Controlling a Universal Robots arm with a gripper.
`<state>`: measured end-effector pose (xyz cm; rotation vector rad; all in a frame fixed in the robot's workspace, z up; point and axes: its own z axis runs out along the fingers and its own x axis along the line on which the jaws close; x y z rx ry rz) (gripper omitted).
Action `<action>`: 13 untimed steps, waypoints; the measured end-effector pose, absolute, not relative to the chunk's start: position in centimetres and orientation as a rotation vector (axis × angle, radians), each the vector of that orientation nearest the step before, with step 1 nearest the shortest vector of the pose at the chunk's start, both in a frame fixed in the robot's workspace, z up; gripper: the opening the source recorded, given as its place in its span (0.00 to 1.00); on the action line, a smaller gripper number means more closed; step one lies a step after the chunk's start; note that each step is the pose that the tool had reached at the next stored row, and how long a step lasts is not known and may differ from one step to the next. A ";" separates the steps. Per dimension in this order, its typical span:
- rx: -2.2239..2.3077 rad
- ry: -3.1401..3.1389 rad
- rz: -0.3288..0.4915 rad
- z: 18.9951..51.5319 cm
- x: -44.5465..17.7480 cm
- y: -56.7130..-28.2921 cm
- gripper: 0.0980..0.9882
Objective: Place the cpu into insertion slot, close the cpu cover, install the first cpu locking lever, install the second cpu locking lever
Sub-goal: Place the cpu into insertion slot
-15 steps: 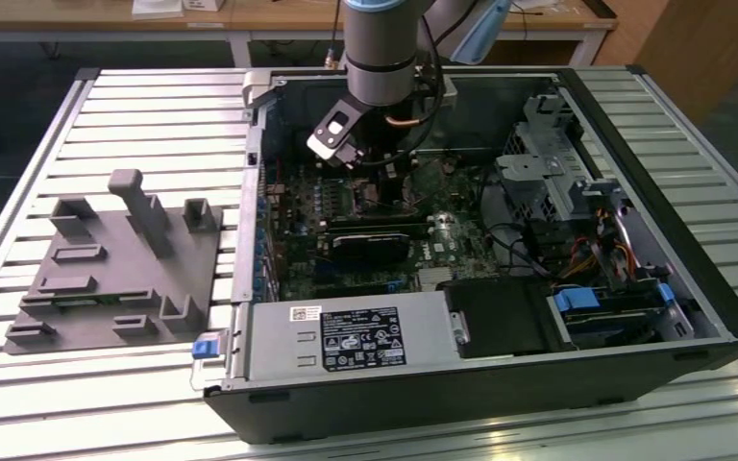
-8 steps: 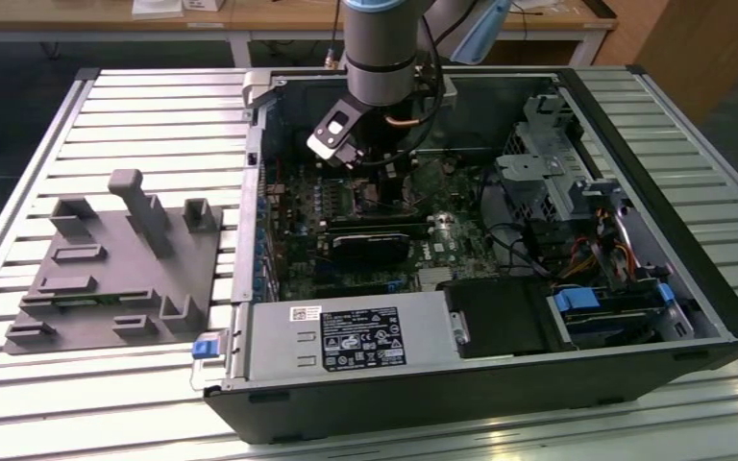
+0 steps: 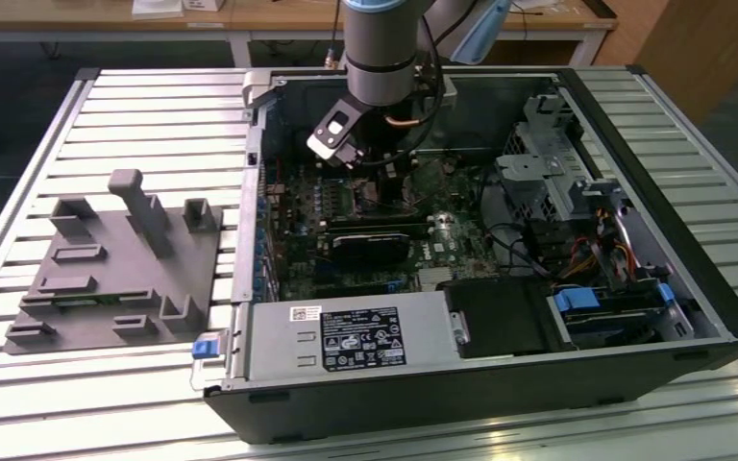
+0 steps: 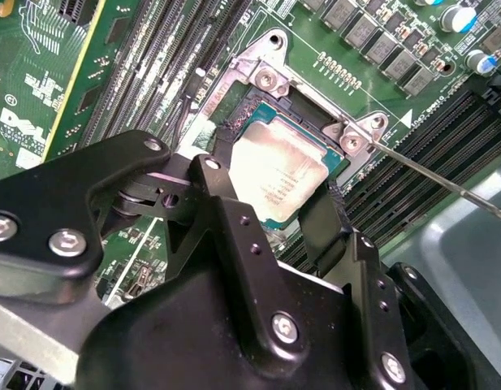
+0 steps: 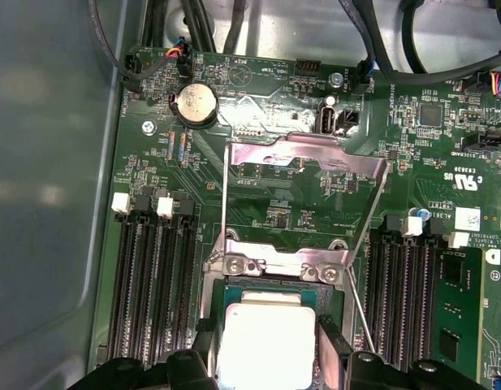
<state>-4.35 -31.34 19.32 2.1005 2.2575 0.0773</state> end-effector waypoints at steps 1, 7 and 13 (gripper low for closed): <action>2.101 2.258 0.078 19.4 -4.4 -31.3 0.56; 2.105 2.254 0.078 19.5 -4.4 -31.6 0.56; 2.108 2.251 0.077 19.4 -4.3 -31.7 0.55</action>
